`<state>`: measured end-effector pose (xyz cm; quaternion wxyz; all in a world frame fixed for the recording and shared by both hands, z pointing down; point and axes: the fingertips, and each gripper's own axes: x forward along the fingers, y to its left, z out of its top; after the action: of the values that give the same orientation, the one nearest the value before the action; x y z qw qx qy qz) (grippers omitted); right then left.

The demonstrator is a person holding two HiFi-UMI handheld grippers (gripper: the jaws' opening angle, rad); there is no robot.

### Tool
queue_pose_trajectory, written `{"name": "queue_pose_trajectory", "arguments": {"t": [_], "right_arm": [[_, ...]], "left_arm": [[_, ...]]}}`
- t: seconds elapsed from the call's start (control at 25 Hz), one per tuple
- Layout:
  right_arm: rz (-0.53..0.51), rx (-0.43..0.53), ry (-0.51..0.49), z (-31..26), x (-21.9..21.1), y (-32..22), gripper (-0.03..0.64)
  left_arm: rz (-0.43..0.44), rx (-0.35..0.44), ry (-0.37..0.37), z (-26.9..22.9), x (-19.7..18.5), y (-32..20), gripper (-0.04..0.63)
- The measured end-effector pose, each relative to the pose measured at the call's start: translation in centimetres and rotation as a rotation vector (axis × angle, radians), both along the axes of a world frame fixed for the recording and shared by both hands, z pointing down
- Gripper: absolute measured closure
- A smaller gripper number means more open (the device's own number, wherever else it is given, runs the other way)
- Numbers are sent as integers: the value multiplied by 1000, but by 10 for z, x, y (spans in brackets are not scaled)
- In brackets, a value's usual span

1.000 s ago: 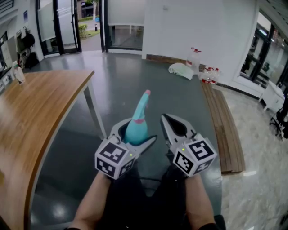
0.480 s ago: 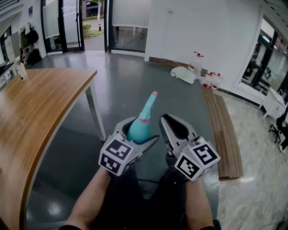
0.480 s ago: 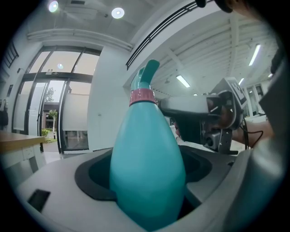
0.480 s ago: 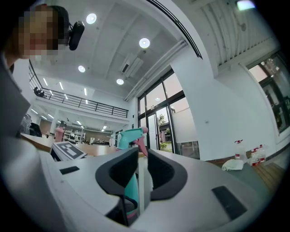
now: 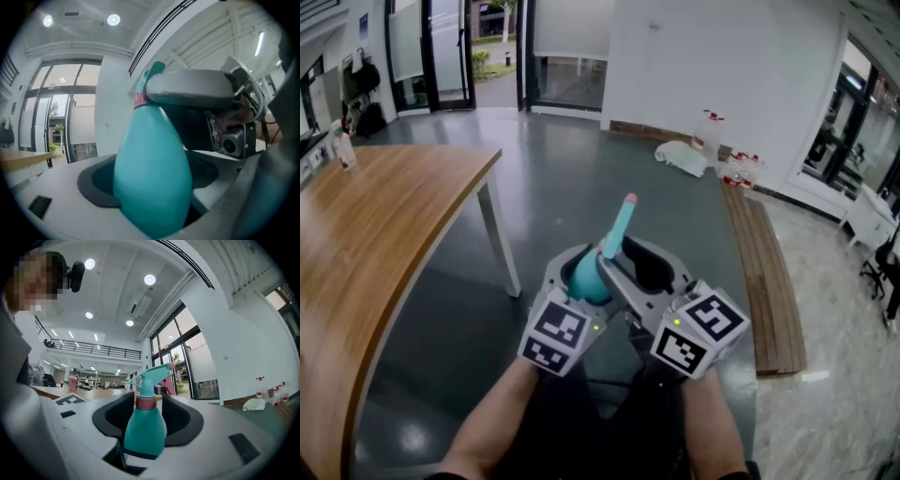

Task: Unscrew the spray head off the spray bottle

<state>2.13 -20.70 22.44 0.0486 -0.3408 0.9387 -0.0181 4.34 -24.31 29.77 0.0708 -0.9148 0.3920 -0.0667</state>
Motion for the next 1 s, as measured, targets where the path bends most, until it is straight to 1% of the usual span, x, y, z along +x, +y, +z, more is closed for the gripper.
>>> {"name": "queue_pose_trajectory", "arguments": {"t": [0.12, 0.16, 0.36, 0.68, 0.88, 1.0], "right_arm": [[0, 14, 24, 2, -3, -1, 437], [3, 18, 29, 3, -4, -2, 459], [-14, 33, 37, 1, 1, 1, 474], [-75, 62, 61, 1, 6, 8, 482], [-140, 80, 78, 3, 8, 15, 482], [-174, 93, 88, 3, 9, 22, 482]], "left_arm": [[3, 7, -9, 1, 1, 1, 181], [5, 6, -10, 3, 0, 0, 181], [13, 13, -16, 2, 4, 2, 181], [116, -5, -20, 3, 13, 12, 186], [204, 7, -43, 4, 16, 22, 187], [258, 4, -44, 4, 19, 31, 189]]}}
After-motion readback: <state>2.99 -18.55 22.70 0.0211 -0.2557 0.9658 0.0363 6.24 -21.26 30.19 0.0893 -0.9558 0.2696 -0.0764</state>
